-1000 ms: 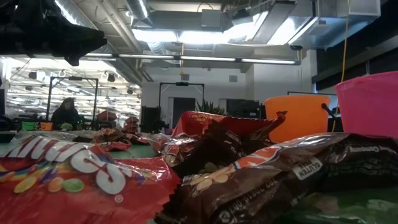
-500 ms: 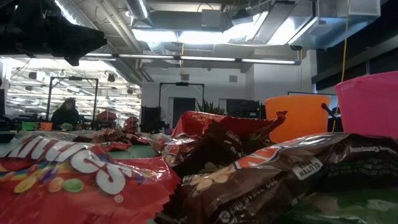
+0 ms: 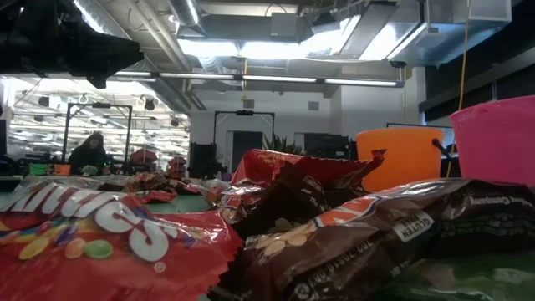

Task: Sort candy
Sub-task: Put the brown chocolate bar into the black bucket

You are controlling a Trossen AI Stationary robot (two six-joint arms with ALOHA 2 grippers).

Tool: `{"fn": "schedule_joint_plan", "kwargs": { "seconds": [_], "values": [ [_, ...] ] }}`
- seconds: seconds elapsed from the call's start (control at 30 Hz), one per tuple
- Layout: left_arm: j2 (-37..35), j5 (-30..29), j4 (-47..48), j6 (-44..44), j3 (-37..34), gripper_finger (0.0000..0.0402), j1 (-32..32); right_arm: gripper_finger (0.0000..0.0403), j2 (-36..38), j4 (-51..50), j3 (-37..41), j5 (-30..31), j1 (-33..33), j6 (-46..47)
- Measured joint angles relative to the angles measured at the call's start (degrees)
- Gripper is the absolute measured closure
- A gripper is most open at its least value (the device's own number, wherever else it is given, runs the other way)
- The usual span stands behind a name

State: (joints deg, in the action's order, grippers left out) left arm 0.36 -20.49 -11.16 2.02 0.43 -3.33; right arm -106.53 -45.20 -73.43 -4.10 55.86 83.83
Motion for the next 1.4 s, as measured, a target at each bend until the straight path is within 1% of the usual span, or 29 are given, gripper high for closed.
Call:
{"fn": "schedule_joint_plan", "kwargs": {
  "seconds": [0.1, 0.23, 0.33, 0.4, 0.57, 0.73, 1.03, 1.2, 1.4],
  "values": [
    [0.0, 0.0, 0.0, 0.0, 0.0, 0.0274, 0.0, 0.0224, 0.2, -4.6, -0.7, -0.4, 0.0, 0.6],
    [0.0, 0.0, 0.0, 0.0, 0.0, 0.0274, 0.0, 0.0224, 0.2, -13.1, -4.6, -0.9, 0.0, 0.4],
    [0.0, 0.0, 0.0, 0.0, 0.0, 0.0274, 0.0, 0.0224, 0.2, -19.2, -9.2, 1.3, 0.0, 0.4],
    [0.0, 0.0, 0.0, 0.0, 0.0, 0.0274, 0.0, 0.0224, 0.3, -21.3, -11.4, 2.8, 0.0, 1.8],
    [0.0, 0.0, 0.0, -0.1, 0.0, 0.0274, 0.0, 0.0224, -0.3, -21.0, -12.3, 2.7, 0.0, 6.0],
    [0.0, 0.0, 0.0, 0.0, 0.0, 0.0274, 0.0, 0.0224, -2.5, -20.4, -12.3, -1.1, 0.0, 6.1],
    [0.0, -0.1, 0.0, 0.0, 0.0, 0.0274, 0.0, 0.0224, -5.0, -20.8, -12.3, -0.4, 0.1, 6.0],
    [0.0, -1.0, 0.0, 0.1, 0.0, 0.0274, 0.0, 0.0224, -6.7, -20.2, -12.3, -0.5, 0.5, 6.2],
    [0.0, -1.2, 0.0, 0.2, 0.0, 0.0274, 0.0, 0.0224, -7.2, -20.5, -12.3, -0.5, 1.4, 10.1]
  ]
}}
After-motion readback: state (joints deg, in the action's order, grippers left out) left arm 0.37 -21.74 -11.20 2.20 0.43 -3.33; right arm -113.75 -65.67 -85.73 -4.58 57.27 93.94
